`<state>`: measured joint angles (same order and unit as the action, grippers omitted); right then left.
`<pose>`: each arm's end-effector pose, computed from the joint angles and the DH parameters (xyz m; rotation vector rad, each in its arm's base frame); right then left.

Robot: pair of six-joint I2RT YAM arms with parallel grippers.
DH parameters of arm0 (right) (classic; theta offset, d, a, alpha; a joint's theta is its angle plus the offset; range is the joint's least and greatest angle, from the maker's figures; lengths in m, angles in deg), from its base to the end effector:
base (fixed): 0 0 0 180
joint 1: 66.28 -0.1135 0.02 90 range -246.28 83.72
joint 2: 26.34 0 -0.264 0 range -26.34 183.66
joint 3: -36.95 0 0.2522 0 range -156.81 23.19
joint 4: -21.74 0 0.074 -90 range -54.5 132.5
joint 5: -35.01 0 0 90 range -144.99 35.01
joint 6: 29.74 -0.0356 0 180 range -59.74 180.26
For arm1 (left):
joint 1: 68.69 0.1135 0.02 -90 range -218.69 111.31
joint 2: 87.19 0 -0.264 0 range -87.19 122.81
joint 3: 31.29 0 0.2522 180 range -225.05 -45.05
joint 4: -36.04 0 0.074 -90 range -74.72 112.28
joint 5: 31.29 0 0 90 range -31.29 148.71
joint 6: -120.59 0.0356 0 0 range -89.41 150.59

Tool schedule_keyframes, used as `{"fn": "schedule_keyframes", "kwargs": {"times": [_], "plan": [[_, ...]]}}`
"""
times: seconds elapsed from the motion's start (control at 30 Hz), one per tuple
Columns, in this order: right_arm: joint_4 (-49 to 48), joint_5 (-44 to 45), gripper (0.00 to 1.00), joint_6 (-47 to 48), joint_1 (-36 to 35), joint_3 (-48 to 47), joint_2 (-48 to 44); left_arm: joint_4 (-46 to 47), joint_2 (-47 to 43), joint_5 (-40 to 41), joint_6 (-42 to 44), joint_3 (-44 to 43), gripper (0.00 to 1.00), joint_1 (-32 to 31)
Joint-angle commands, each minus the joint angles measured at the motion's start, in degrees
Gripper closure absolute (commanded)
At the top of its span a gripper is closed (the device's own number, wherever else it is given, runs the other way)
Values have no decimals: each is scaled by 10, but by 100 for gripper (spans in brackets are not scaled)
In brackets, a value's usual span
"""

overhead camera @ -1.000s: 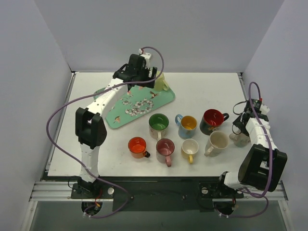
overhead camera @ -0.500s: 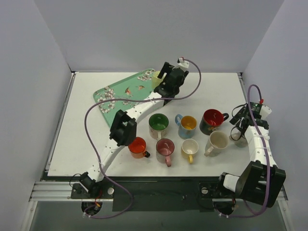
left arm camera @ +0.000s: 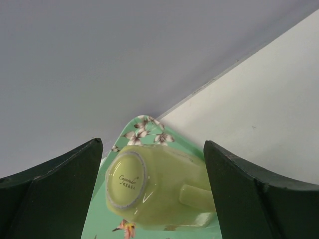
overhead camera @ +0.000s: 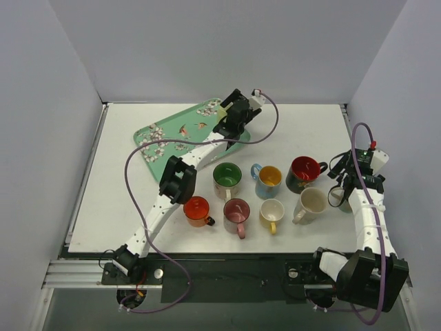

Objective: Turn the mug right side up

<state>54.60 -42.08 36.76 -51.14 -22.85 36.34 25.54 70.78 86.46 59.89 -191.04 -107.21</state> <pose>0.2286 -0.0701 0.2719 0.8396 2.0132 -0.1644 0.4963 -0.3738 0.2044 0.6405 1.5901 0.2972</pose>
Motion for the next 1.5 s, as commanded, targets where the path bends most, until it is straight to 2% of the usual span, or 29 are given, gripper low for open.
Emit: {"fn": "schedule_keyframes", "kwargs": {"times": [0.0, 0.27, 0.43, 0.6, 0.9, 1.0, 1.1, 1.17, 1.3, 1.47], "plan": [[31, 19, 16, 6, -8, 11, -21, 26, 22, -30, 63, -27, 7, -3], [43, 19, 16, 8, -7, 1, -12, 17, 22, -42, 56, -25, 6, 10], [53, 27, 16, 12, -7, -15, -22, 30, -28, -24, 56, 56, 7, 18], [60, 22, 16, 14, -7, -24, -32, 13, -51, 3, 36, 76, 7, 35], [65, 10, 16, 21, -8, -26, -45, 59, -197, -9, 15, 282, 7, 42], [64, 2, 16, 23, -8, -26, -48, 6, -217, -37, 6, 289, 7, 52], [64, -2, 16, 26, -9, -24, -50, -84, -242, -62, -55, 276, 7, 76], [60, -3, 17, 27, -9, -23, -52, -103, -265, -87, -89, 279, 7, 92], [60, -13, 17, 29, -10, -24, -47, -180, -292, -138, -107, 260, 8, 107], [59, -17, 17, 29, -12, -23, -52, -165, -322, -134, -108, 287, 9, 118]]}}
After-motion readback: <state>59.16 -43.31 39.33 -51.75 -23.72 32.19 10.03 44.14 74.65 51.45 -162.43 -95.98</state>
